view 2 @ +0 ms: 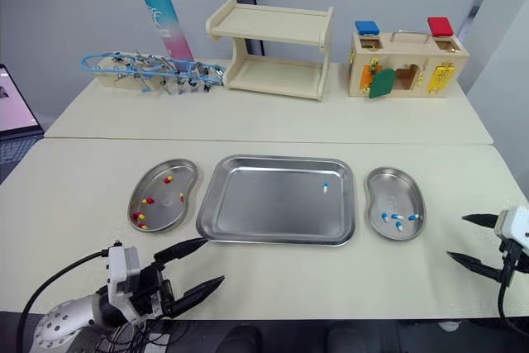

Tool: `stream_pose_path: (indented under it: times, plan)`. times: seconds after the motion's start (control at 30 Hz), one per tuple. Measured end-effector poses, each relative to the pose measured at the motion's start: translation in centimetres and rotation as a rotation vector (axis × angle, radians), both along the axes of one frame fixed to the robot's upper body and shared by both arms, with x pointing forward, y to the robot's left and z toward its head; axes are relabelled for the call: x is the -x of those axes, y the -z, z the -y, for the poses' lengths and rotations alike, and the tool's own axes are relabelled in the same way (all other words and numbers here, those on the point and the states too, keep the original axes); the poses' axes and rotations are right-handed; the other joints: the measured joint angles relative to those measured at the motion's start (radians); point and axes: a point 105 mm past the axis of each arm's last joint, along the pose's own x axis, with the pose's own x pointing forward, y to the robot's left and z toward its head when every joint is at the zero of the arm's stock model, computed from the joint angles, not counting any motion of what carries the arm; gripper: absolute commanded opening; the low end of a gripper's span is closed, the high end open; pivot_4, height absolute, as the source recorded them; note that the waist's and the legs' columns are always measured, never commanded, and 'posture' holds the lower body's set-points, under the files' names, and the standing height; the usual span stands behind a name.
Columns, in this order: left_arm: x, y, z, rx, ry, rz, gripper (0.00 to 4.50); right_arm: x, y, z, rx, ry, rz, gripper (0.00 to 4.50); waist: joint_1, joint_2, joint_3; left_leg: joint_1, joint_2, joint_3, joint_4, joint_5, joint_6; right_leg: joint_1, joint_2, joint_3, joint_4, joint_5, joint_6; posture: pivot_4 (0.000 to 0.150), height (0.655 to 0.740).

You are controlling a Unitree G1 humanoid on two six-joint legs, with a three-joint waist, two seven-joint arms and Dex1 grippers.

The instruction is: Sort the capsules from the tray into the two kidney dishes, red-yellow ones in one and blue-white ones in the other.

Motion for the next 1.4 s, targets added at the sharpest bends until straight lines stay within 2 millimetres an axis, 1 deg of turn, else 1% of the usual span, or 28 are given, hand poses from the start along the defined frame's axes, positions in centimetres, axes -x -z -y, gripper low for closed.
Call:
stream_pose_path:
  times: [0.07, 0.13, 0.17, 0.23, 0.27, 0.33, 0.37, 0.4, 0.47, 0.53, 0.63, 0.7, 0.8, 0.87, 0.97, 1.23, 1.33, 1.4]
  plan:
    - [-0.1, 0.1, 0.0, -0.003, -0.001, 0.009, 4.5, -1.0, -1.7, -1.8, -0.023, -0.025, 0.037, 4.49, -0.002, 0.001, -0.001, 0.0, 0.0, 0.0, 0.0, 0.0, 0.0, 0.0, 0.0, 0.0, 0.0, 0.0, 0.0, 0.15, 0.74]
    - [-0.1, 0.4, 0.0, -0.007, -0.002, 0.011, 4.5, -2.5, -3.6, -4.7, -0.03, -0.069, 0.088, 4.49, -0.005, 0.002, -0.001, 0.0, 0.0, 0.0, 0.0, 0.0, 0.0, 0.0, 0.0, 0.0, 0.0, 0.0, 0.0, 0.15, 0.74]
    - [-0.2, 0.3, 0.1, -0.007, 0.002, 0.016, 4.5, -2.9, -4.1, -6.2, -0.034, -0.1, 0.105, 4.49, -0.005, 0.002, -0.001, 0.0, 0.0, -0.001, 0.0, 0.0, 0.0, 0.0, 0.001, -0.001, 0.0, 0.0, 0.0, 0.15, 0.74]
    - [-0.3, 0.3, 0.2, -0.007, 0.006, 0.026, 4.5, -3.6, -4.5, -9.2, -0.048, -0.15, 0.107, 4.49, 0.001, 0.0, -0.001, -0.001, 0.0, -0.001, 0.0, 0.0, 0.0, -0.001, 0.0, -0.001, 0.0, 0.0, 0.0, 0.15, 0.74]
    - [-0.3, 0.3, 0.3, -0.006, 0.01, 0.029, 4.5, -4.0, -4.5, -10.4, -0.066, -0.165, 0.108, 4.49, 0.002, 0.0, 0.0, -0.002, 0.0, -0.002, 0.0, 0.0, 0.0, -0.001, 0.0, -0.001, -0.001, 0.0, 0.0, 0.15, 0.74]
    - [-0.2, 0.4, 0.4, -0.005, 0.011, 0.029, 4.5, -4.7, -3.8, -12.5, -0.089, -0.186, 0.086, 4.49, 0.005, -0.001, 0.0, -0.002, 0.0, -0.002, 0.0, 0.0, 0.0, -0.001, 0.0, -0.002, -0.001, 0.0, 0.0, 0.15, 0.74]
    - [-0.2, 0.3, 0.4, -0.005, 0.011, 0.031, 4.5, -4.9, -3.3, -13.3, -0.09, -0.192, 0.072, 4.49, 0.009, -0.001, 0.0, -0.003, 0.0, -0.002, 0.001, 0.0, 0.0, -0.001, 0.0, -0.002, -0.001, 0.0, 0.0, 0.15, 0.74]
    - [-0.2, 0.4, 0.4, -0.005, 0.01, 0.032, 4.5, -5.1, -2.8, -13.7, -0.088, -0.185, 0.057, 4.12, 0.011, -0.001, 0.0, -0.003, 0.0, -0.003, 0.001, 0.0, 0.0, -0.001, 0.0, -0.003, -0.001, 0.0, 0.0, 0.15, 0.74]
    - [-0.2, 0.4, 0.4, -0.006, 0.01, 0.038, 4.5, -5.6, -1.9, -14.6, -0.104, -0.156, 0.029, 3.6, 0.01, -0.001, 0.0, -0.003, 0.0, -0.002, 0.001, 0.0, 0.0, -0.002, 0.0, -0.002, -0.001, 0.0, 0.0, 0.15, 0.74]
    - [-0.2, 0.4, 0.5, -0.008, 0.01, 0.043, 4.5, -6.7, -1.2, -16.2, -0.121, -0.123, 0.047, 3.6, 0.005, -0.001, 0.0, -0.002, 0.0, -0.003, 0.001, 0.0, 0.0, -0.002, 0.0, -0.002, 0.0, 0.0, 0.0, 0.15, 0.74]
    - [-0.2, 0.4, 1.0, -0.002, 0.021, 0.055, 4.5, -7.9, 0.8, -19.3, -0.159, -0.036, 0.034, 3.6, -0.004, -0.001, 0.0, -0.002, 0.001, -0.003, 0.0, 0.0, 0.0, -0.003, 0.001, -0.002, 0.002, 0.0, 0.0, 0.15, 0.74]
    - [-0.3, 0.3, 1.1, 0.0, 0.019, 0.066, 4.5, -8.5, 1.3, -20.2, -0.156, 0.017, 0.02, 3.6, -0.002, 0.0, 0.0, -0.003, 0.001, -0.003, 0.0, 0.0, 0.0, -0.003, 0.001, -0.002, 0.001, 0.0, 0.0, 0.15, 0.74]
    - [-0.3, 0.3, 1.3, 0.003, 0.02, 0.066, 4.5, -10.1, 0.7, -21.0, -0.152, 0.117, 0.054, 3.6, 0.001, 0.0, 0.0, -0.003, 0.001, -0.003, 0.0, 0.0, 0.0, -0.003, 0.001, -0.002, 0.001, 0.0, 0.0, 0.15, 0.74]
    - [-0.3, 0.2, 1.4, 0.003, 0.023, 0.074, 4.5, -10.6, 1.0, -21.5, -0.154, 0.168, 0.044, 3.6, 0.001, 0.0, 0.0, -0.003, 0.001, -0.003, 0.0, 0.0, 0.0, -0.003, 0.001, -0.002, 0.001, 0.0, -0.001, 0.15, 0.74]
    - [-0.3, 0.1, 1.4, 0.002, 0.024, 0.082, 4.5, -10.8, 2.4, -21.9, -0.137, 0.219, -0.006, 3.6, 0.004, 0.0, 0.0, -0.004, 0.0, -0.003, 0.0, 0.0, 0.0, -0.004, 0.001, -0.002, 0.001, 0.0, -0.001, 0.15, 0.74]
    - [-0.2, 0.1, 1.4, -0.002, 0.024, 0.089, 4.5, -11.0, 3.6, -22.0, -0.142, 0.263, -0.053, 3.6, 0.0, 0.0, 0.0, -0.004, 0.001, -0.003, 0.0, 0.0, 0.0, -0.005, 0.001, -0.002, 0.002, 0.0, -0.001, 0.15, 0.74]
    - [-0.1, 0.1, 1.5, -0.002, 0.029, 0.096, 4.5, -11.3, 3.9, -22.6, -0.162, 0.275, -0.066, 3.6, 0.0, 0.0, 0.0, -0.003, 0.001, -0.003, 0.0, 0.0, 0.0, -0.005, 0.001, -0.002, 0.002, 0.0, -0.001, 0.15, 0.74]
    - [-0.1, 0.1, 1.5, -0.002, 0.029, 0.096, 4.5, -11.6, 3.9, -22.5, -0.161, 0.283, -0.055, 3.21, 0.0, 0.0, 0.0, -0.003, 0.001, -0.003, 0.0, 0.0, 0.0, -0.005, 0.001, -0.002, 0.002, 0.0, -0.001, 0.15, 0.74]
